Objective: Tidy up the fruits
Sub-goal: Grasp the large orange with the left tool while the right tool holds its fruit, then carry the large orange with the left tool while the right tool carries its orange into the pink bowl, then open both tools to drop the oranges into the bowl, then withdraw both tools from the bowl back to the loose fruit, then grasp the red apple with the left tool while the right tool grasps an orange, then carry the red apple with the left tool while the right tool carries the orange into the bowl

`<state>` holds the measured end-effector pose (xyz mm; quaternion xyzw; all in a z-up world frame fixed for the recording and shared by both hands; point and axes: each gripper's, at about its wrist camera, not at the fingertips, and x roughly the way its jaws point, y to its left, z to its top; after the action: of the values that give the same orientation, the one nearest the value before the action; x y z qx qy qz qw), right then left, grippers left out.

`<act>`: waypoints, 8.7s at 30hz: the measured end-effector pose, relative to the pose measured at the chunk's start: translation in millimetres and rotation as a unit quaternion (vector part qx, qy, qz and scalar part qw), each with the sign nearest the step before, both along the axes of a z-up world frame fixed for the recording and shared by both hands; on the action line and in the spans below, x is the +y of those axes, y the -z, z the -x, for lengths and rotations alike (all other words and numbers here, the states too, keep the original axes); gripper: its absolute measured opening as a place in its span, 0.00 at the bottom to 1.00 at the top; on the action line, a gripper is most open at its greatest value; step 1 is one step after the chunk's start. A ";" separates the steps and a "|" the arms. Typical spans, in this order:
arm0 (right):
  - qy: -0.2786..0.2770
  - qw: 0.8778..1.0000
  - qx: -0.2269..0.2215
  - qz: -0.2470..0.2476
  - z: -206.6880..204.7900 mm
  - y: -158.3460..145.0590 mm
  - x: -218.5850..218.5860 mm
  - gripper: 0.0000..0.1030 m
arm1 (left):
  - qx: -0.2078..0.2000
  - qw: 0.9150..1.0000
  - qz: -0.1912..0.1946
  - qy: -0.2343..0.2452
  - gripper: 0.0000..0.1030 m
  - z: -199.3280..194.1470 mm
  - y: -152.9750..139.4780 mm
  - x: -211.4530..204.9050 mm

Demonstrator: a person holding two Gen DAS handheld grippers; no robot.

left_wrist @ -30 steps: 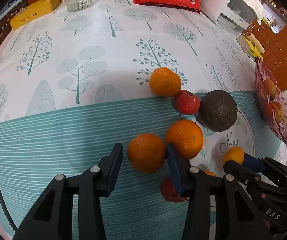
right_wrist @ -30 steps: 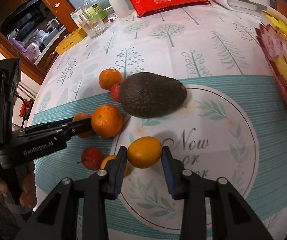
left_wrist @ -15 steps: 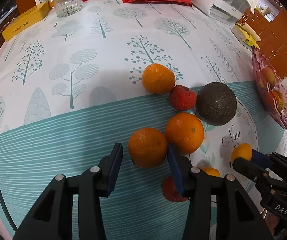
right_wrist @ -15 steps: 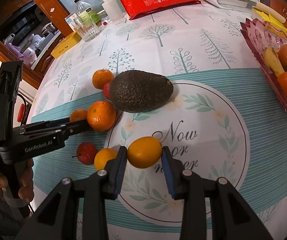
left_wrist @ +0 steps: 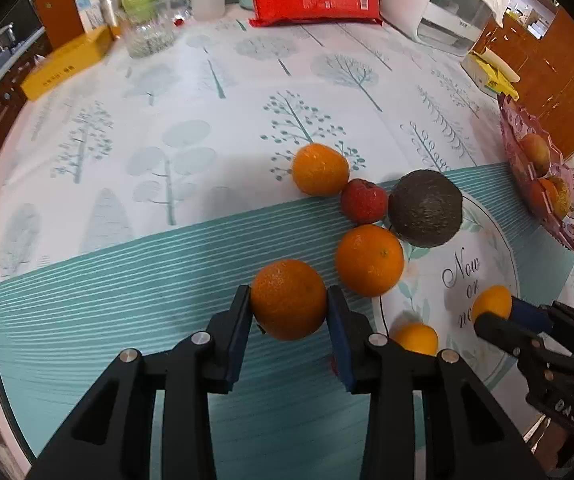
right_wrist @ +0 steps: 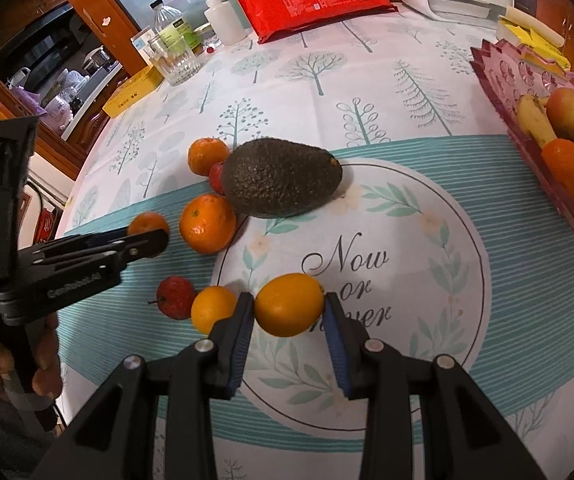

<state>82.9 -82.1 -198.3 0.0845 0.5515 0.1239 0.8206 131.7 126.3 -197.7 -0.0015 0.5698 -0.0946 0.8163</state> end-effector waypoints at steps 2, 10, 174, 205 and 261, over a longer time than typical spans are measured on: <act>0.000 1.000 -0.006 0.002 2.5 -6.8 0.3 0.34 | -0.006 1.000 -0.010 0.000 0.34 7.5 -10.7 2.2; 0.001 0.999 -0.044 0.019 25.6 -53.1 2.7 0.34 | -0.044 0.999 -0.005 0.027 0.34 47.4 -60.1 -1.9; -0.102 0.988 -0.035 0.109 17.1 17.5 75.9 0.52 | 0.005 0.998 -0.003 0.061 0.80 43.3 4.8 18.0; -0.026 0.997 -0.037 0.065 37.8 5.4 6.8 0.33 | 0.010 0.995 0.015 0.096 0.34 39.0 25.6 -49.9; 0.040 0.993 -0.065 0.094 -75.6 -54.3 -311.8 0.33 | -0.045 0.997 -0.012 0.060 0.34 -56.7 -61.3 -361.5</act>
<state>158.5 -393.9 -144.1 0.0203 0.5024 0.0438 0.8633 188.4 -235.2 -136.3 0.0468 0.5323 -0.1369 0.8341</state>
